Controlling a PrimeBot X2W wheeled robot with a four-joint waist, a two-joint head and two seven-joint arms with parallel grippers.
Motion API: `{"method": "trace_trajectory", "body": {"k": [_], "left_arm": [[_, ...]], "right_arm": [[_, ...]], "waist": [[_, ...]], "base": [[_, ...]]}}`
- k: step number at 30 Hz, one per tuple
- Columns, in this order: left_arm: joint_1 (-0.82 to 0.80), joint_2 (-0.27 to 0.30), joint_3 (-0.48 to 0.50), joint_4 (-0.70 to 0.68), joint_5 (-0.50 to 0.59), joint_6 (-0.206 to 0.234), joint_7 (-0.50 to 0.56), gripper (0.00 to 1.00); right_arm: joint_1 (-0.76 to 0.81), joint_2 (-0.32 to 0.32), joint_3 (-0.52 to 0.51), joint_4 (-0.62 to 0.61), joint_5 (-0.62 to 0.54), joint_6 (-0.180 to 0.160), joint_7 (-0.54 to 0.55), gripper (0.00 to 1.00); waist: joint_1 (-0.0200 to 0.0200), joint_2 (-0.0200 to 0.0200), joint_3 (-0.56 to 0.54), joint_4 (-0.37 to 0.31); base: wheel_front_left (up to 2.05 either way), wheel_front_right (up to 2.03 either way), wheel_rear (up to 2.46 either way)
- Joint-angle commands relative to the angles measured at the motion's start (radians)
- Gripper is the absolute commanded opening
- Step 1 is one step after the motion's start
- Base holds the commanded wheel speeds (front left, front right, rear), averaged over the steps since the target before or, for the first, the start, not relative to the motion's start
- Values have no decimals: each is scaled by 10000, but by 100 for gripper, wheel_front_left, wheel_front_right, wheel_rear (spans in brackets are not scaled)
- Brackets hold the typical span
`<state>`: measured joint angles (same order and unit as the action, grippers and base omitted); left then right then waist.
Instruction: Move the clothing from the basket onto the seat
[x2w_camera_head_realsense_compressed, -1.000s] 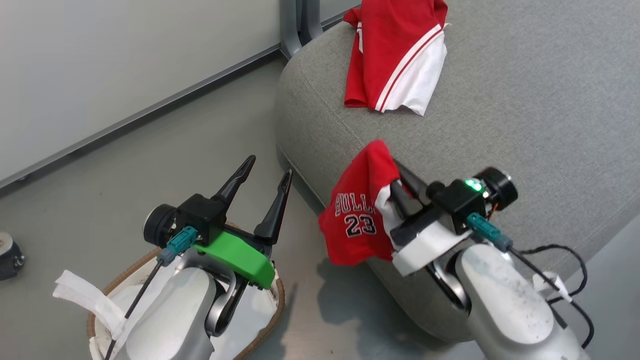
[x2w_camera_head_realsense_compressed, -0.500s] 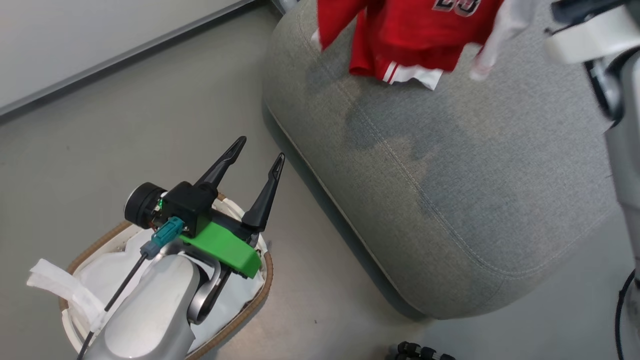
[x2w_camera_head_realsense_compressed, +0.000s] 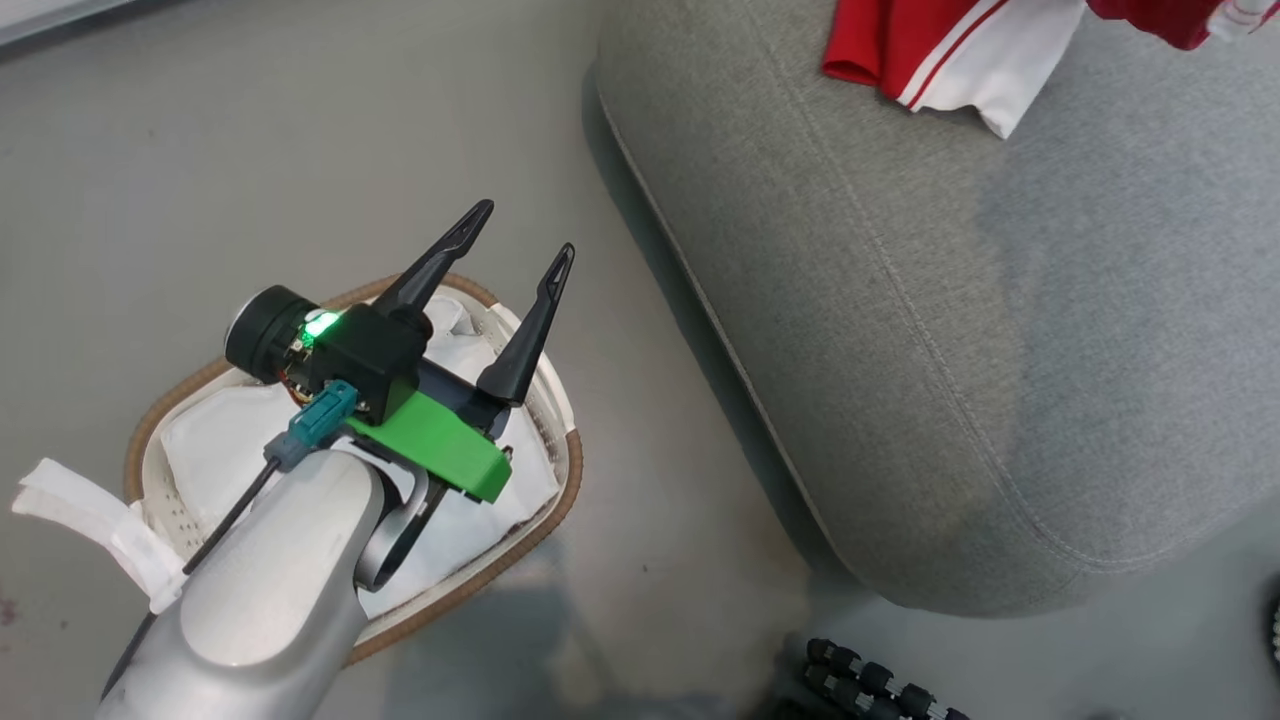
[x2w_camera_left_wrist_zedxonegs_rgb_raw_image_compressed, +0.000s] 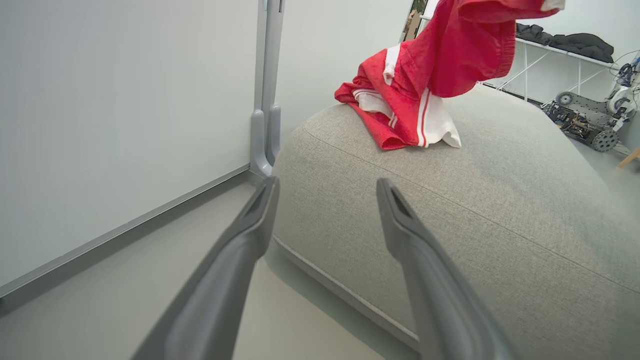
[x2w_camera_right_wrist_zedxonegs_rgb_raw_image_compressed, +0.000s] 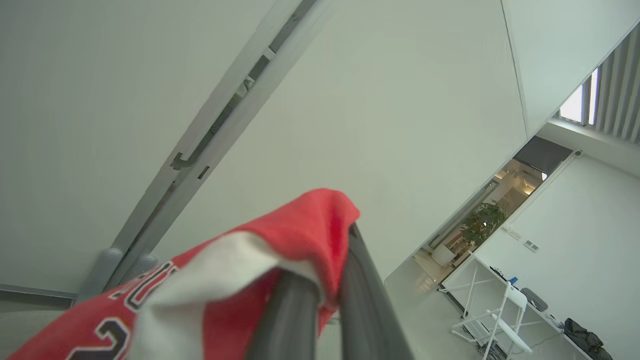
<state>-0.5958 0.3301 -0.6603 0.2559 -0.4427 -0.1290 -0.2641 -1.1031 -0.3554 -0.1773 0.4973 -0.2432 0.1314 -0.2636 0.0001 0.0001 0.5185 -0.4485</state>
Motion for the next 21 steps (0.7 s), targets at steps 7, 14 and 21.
{"method": "trace_trajectory", "body": {"k": [7,14,21], "left_arm": [[-803,269,-354,-177,-27,-29,-4,100],[-987,218,-515,-117,-86,-29,-4,100],[-803,45,-629,16,-162,-29,-4,100]], "right_arm": [[511,753,-1504,1462,-850,-16,-9,0],[1187,1255,-2611,2304,-1522,-16,-10,40],[2083,1614,-2774,1968,-1313,-15,-10,100]], "waist": [[-1,-1,1554,1008],[-1,-1,1686,1078],[-1,-1,1053,841]], "base": [[0,0,0],[0,0,0],[0,0,0]]}}
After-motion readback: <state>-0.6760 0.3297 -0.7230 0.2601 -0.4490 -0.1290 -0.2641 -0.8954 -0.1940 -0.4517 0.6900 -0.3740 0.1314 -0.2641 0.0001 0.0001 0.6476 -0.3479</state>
